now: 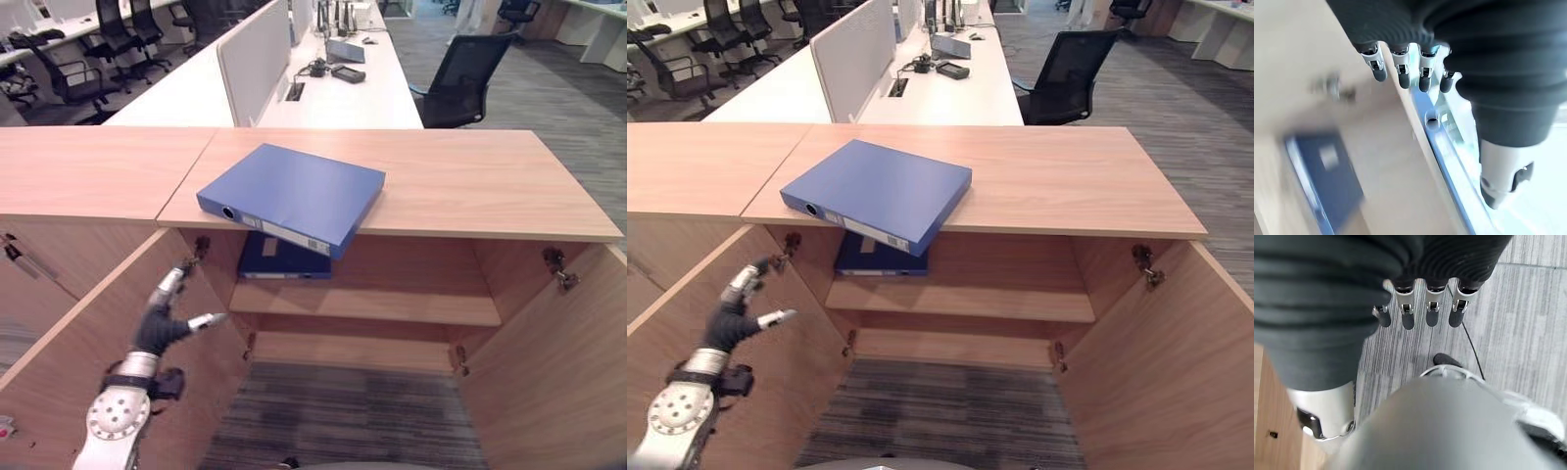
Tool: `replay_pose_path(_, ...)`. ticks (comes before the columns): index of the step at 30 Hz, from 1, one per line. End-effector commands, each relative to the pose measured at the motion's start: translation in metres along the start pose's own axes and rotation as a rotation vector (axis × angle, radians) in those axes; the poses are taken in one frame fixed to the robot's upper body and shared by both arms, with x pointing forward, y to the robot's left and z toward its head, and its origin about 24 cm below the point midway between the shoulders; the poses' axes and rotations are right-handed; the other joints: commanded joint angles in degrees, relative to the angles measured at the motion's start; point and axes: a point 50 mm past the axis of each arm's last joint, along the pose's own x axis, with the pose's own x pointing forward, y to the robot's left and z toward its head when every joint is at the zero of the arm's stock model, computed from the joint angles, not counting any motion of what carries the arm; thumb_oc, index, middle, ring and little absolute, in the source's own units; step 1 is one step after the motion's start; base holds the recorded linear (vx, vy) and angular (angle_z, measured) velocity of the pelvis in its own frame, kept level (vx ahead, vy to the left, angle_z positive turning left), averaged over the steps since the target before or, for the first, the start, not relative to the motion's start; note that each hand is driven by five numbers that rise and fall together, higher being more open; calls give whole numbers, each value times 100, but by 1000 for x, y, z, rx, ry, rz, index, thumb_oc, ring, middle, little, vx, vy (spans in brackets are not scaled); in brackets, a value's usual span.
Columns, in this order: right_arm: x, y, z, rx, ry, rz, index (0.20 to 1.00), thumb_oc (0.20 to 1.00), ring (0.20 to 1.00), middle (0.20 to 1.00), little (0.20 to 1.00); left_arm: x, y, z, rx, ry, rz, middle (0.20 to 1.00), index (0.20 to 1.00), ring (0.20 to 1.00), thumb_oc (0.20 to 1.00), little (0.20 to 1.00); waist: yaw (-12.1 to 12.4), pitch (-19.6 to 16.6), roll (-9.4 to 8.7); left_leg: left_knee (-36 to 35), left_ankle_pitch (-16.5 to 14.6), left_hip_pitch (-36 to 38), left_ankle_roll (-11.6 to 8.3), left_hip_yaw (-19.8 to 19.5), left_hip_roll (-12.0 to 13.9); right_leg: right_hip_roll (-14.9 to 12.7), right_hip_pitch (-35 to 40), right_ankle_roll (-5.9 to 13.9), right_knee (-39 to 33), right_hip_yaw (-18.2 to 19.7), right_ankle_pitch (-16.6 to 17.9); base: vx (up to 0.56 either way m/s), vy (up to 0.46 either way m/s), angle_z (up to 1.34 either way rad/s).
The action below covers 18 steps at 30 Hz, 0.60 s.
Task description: Put the empty folder in the office cabinet
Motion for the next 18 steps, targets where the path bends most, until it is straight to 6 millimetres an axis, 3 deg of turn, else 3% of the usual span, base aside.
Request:
replay_pose_path(1,4,23,27,-57,-58,56,1000,1000,1000,1000,1000,1,11,38,175,-248,100,1000,1000,1000,1000,1000,60,231,-233,25,-161,-159,-325,-601,414,49,124,66,45,36,-265,-26,-57,0)
replay_pose_path(8,4,34,31,-61,-72,82,1000,1000,1000,1000,1000,6,13,85,271,-516,109,1000,1000,1000,1000,1000,57,209,-315,25,-149,-170,-374,-578,458,80,102,69,45,61,-270,-10,-31,-1)
replay_pose_path(18,4,42,35,-94,-79,100,1000,1000,1000,1000,1000,36,-17,150,548,-928,-31,1000,1000,1000,1000,1000,-238,-14,-346,25,-248,-43,-402,-438,462,71,102,117,45,209,-239,11,2,-5)
